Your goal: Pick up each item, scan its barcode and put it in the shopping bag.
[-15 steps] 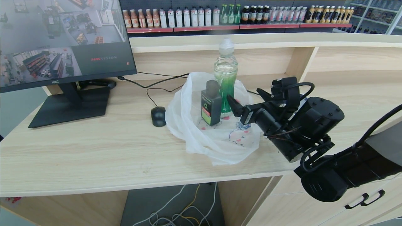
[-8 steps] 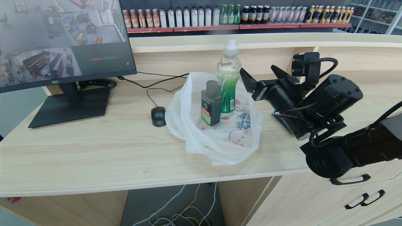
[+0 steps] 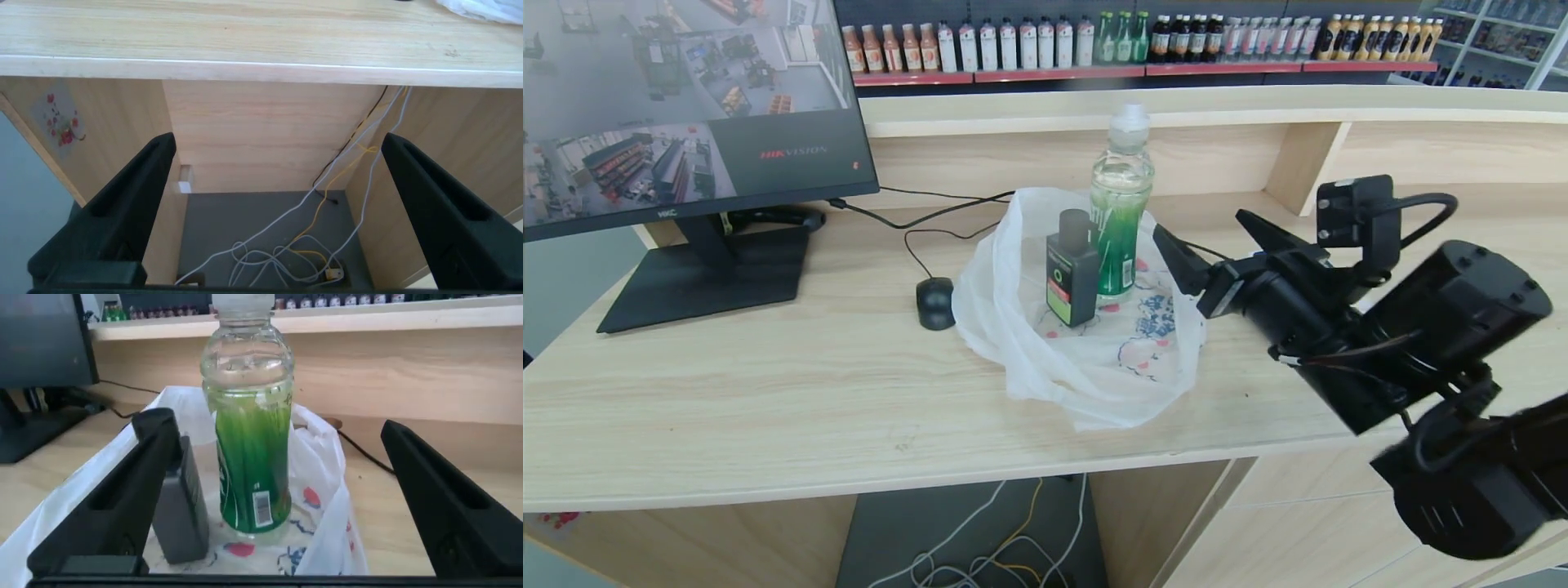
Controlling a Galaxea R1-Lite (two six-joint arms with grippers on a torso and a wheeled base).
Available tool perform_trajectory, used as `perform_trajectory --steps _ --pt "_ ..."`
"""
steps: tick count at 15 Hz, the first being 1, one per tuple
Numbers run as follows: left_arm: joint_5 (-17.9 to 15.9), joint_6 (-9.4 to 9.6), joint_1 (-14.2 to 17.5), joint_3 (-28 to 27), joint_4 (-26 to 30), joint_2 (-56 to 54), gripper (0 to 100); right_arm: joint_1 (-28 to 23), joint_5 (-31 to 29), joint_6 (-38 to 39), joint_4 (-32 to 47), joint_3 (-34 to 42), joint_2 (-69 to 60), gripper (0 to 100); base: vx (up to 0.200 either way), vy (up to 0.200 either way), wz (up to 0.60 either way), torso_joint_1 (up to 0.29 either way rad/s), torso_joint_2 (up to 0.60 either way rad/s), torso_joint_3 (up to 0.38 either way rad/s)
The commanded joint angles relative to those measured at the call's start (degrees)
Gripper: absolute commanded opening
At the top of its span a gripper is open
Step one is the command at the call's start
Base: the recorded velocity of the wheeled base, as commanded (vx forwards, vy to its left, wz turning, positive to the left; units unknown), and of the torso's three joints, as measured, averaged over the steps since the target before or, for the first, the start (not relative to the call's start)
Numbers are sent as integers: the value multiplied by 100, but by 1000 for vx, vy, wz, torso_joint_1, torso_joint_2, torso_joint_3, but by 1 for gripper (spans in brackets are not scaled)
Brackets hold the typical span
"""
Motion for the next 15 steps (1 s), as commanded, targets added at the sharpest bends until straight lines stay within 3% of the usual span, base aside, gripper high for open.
perform_trajectory --steps 1,5,8,12,15 --pt "1 2 0 0 0 9 100 97 -4 -70 -369 1344 -952 100 0 0 0 0 0 0" --pt "1 2 0 0 0 9 100 88 -4 -34 -422 3612 -2780 100 0 0 0 0 0 0" --pt "1 37 0 0 0 0 100 36 -39 18 413 3876 -4151 100 0 0 0 0 0 0" --pt "1 81 0 0 9 9 100 71 49 177 4333 3893 -7016 100 0 0 0 0 0 0" --pt "1 81 0 0 9 0 100 88 313 124 6636 3814 -8695 100 0 0 0 0 0 0"
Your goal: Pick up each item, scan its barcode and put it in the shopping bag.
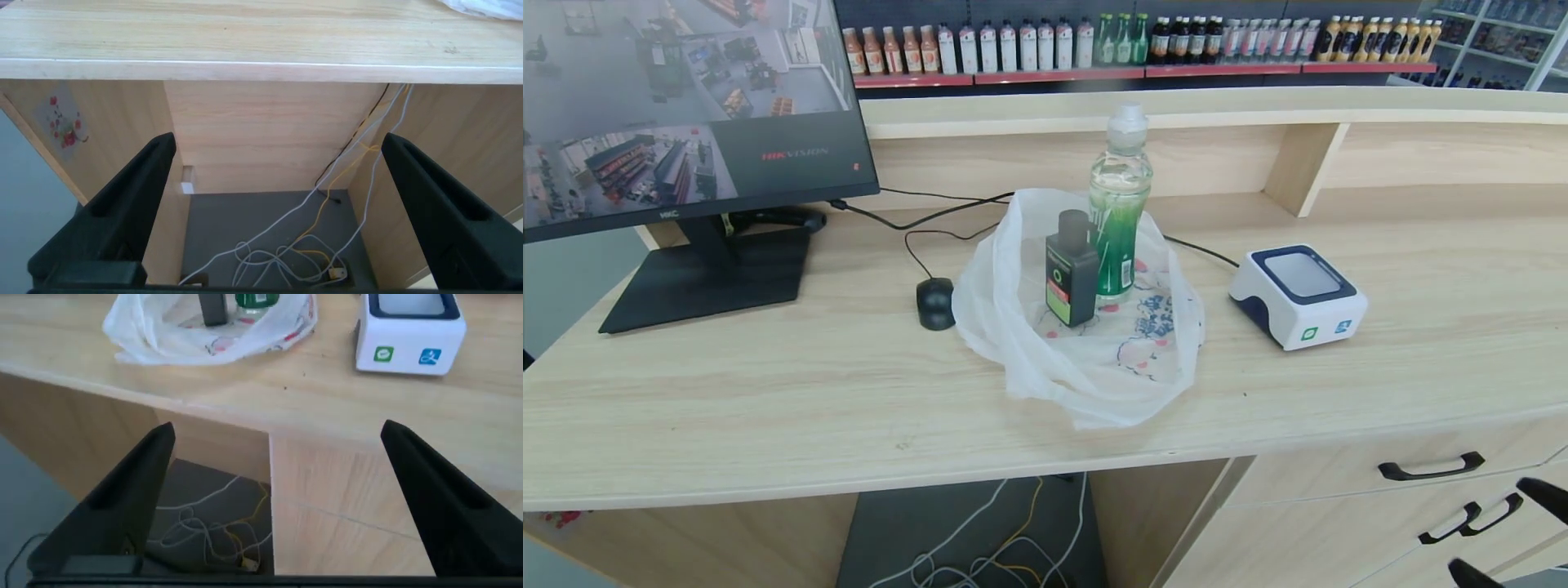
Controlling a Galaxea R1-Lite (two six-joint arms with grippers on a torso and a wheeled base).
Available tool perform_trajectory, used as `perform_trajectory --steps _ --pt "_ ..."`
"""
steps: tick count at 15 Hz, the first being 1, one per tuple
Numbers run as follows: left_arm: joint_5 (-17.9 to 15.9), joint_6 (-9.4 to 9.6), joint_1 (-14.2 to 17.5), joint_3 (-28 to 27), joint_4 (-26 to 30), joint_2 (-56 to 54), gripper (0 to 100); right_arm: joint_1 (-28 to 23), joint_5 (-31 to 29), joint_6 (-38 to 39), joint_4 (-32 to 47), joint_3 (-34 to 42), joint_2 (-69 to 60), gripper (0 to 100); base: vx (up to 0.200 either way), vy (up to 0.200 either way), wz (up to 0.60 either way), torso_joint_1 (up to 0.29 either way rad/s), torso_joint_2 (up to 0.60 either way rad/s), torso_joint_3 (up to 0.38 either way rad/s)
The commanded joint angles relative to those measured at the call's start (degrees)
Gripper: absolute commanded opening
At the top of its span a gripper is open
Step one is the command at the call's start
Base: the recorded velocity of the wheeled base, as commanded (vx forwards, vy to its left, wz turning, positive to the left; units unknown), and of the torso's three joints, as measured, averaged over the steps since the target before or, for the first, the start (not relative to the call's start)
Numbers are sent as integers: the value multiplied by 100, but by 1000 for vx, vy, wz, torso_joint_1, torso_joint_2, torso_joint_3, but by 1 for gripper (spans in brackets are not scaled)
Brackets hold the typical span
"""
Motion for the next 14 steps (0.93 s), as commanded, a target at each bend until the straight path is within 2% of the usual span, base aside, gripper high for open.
perform_trajectory --steps 1,4,5,9,12,14 --pt "2 0 0 0 1 6 100 20 187 -20 2151 -154 -2296 100 0 0 0 0 0 0" --pt "2 -27 0 0 -7 -2 100 11 354 -362 3117 31 -3254 100 0 0 0 0 0 0" --pt "-7 -27 0 0 1 -2 100 -77 477 -477 3715 -154 -3535 100 0 0 0 0 0 0" --pt "2 -9 0 0 1 -2 100 -1096 477 -310 3610 -101 -2972 100 0 0 0 0 0 0" --pt "2 17 0 0 1 -2 100 -2371 477 -187 3460 57 -2726 100 0 0 0 0 0 0" --pt "-7 17 0 0 1 -2 100 -2617 477 -178 3460 49 -2841 100 0 0 0 0 0 0"
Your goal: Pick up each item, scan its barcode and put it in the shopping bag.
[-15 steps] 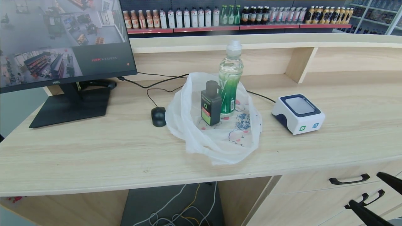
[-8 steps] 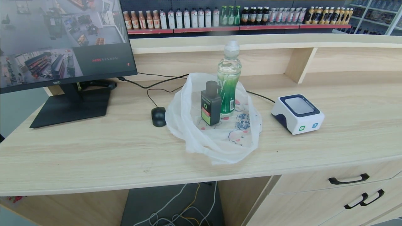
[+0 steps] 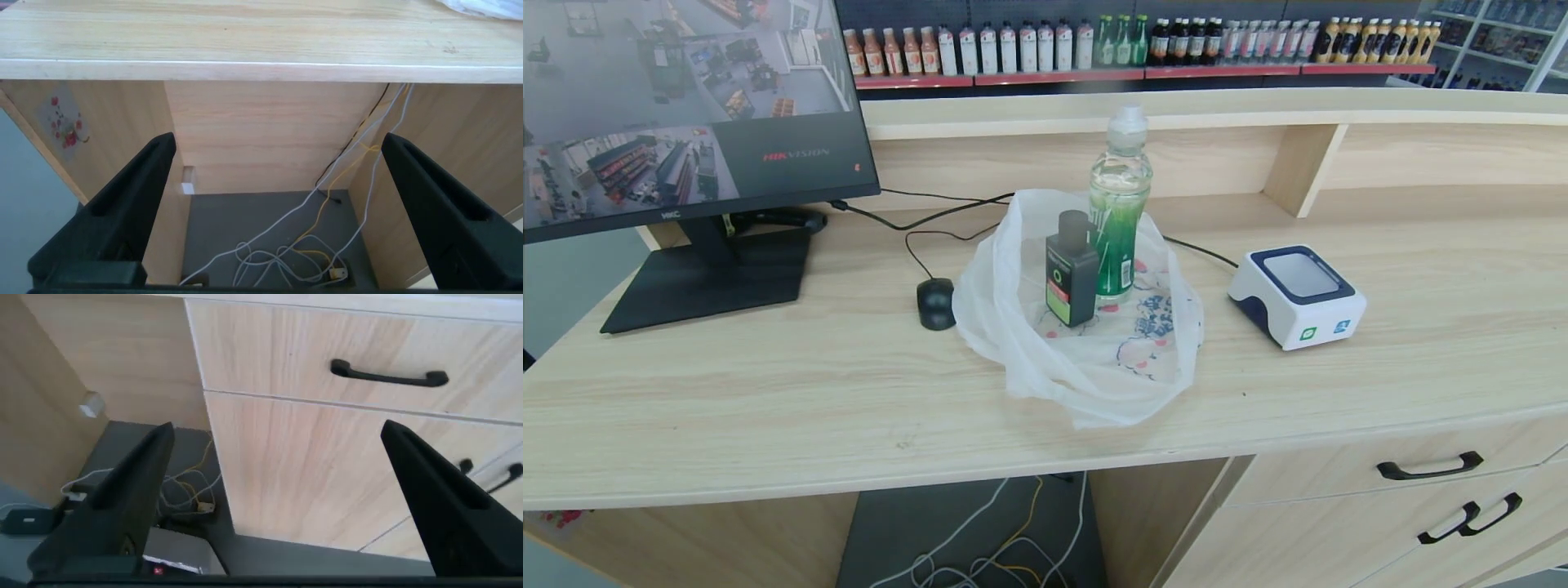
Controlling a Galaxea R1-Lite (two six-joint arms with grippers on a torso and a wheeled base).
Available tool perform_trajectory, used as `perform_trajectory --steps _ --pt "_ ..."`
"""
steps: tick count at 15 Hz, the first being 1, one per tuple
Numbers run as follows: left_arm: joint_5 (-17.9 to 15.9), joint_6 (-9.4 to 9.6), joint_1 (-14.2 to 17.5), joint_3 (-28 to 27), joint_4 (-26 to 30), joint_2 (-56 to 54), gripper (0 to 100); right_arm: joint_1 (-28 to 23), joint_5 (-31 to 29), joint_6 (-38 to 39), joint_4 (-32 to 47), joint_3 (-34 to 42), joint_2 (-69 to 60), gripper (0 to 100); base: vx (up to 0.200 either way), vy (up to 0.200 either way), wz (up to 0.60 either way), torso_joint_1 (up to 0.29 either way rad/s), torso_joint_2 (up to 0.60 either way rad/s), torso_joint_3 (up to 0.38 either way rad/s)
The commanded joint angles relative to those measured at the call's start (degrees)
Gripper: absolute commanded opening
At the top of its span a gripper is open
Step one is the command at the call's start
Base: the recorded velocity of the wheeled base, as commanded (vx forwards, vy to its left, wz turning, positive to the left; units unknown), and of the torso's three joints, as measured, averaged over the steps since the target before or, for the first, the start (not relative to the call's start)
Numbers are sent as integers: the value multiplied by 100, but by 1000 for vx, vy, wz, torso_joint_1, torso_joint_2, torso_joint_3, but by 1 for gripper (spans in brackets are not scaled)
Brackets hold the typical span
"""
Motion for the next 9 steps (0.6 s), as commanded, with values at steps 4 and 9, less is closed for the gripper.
perform_trajectory --steps 4,9 --pt "2 19 0 0 -10 -2 100 -300 -25 93 -22 33 -123 100 0 0 0 0 0 0" --pt "2 1 0 0 -1 -2 100 -924 -33 111 4 24 -395 100 0 0 0 0 0 0"
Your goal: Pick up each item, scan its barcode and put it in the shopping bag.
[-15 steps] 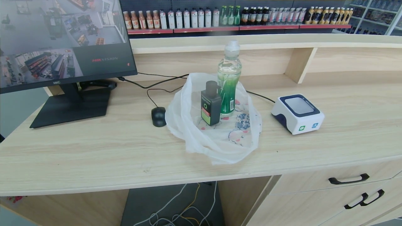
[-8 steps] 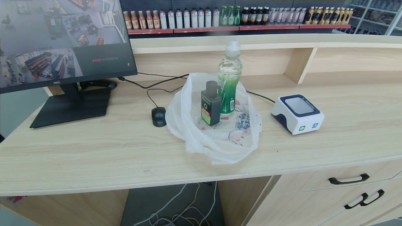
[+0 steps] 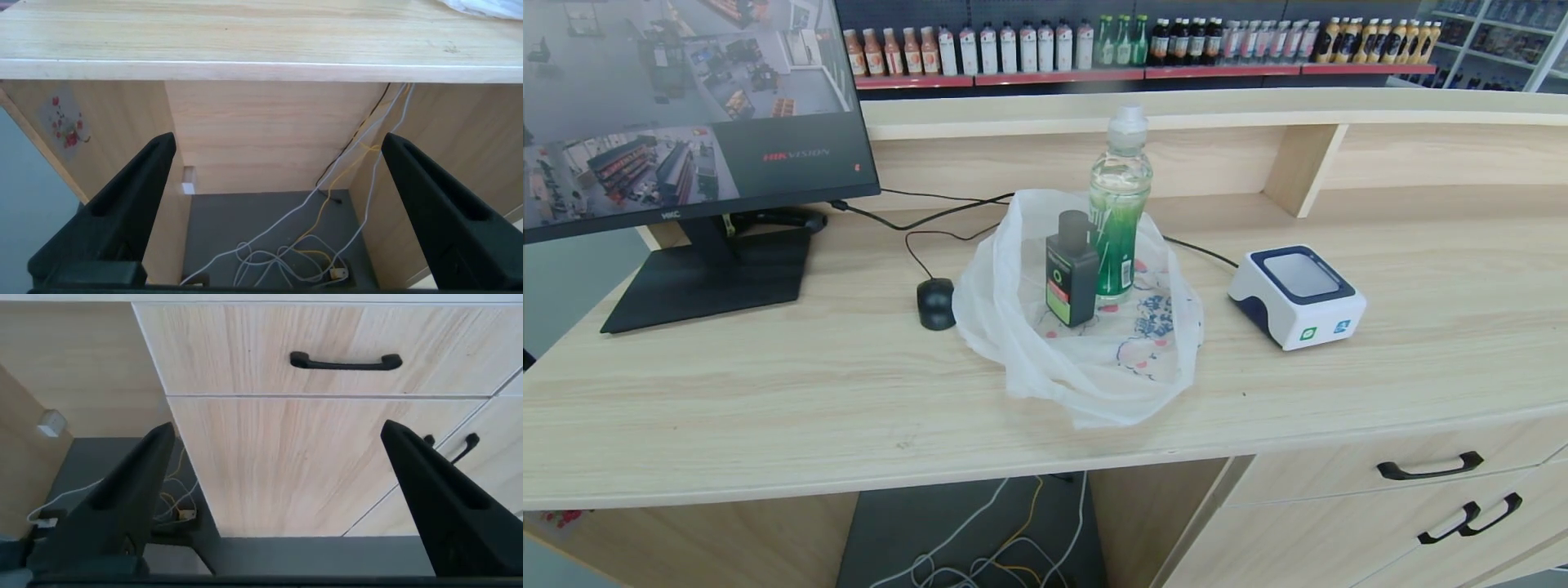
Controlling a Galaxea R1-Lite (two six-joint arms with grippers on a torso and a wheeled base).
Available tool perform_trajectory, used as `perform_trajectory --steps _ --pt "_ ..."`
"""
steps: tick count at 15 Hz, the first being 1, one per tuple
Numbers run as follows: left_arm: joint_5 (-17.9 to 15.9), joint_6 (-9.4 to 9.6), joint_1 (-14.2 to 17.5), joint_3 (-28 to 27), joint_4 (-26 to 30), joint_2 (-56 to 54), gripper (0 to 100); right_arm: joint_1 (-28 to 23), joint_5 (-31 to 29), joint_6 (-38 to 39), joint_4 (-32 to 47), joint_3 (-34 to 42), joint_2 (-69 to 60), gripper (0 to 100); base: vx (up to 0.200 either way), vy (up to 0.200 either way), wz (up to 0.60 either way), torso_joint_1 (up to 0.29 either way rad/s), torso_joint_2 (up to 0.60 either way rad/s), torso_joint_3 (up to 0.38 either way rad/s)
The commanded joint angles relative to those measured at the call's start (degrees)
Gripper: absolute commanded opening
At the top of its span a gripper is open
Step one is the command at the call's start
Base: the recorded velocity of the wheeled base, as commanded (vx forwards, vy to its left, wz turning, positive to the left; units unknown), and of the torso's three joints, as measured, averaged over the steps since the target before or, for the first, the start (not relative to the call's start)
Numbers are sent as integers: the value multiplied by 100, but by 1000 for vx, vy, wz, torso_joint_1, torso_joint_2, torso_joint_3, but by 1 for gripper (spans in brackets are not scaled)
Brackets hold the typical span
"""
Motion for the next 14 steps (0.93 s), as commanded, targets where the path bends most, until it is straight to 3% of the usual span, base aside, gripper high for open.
perform_trajectory --steps 1,5,8,14 --pt "2 -2 0 0 -1 -2 100 -167 1 10 2 -4 -362 100 0 0 0 0 0 0" --pt "2 -29 0 0 -1 -2 100 -70 27 168 -7 5 -485 100 0 0 0 0 0 0" --pt "2 -20 0 0 -1 6 100 -70 27 168 -7 5 -485 100 -200 0 0 5 4 2" --pt "2 -20 0 0 -1 6 100 -70 27 168 -7 5 -485 100 0 0 0 0 0 0"
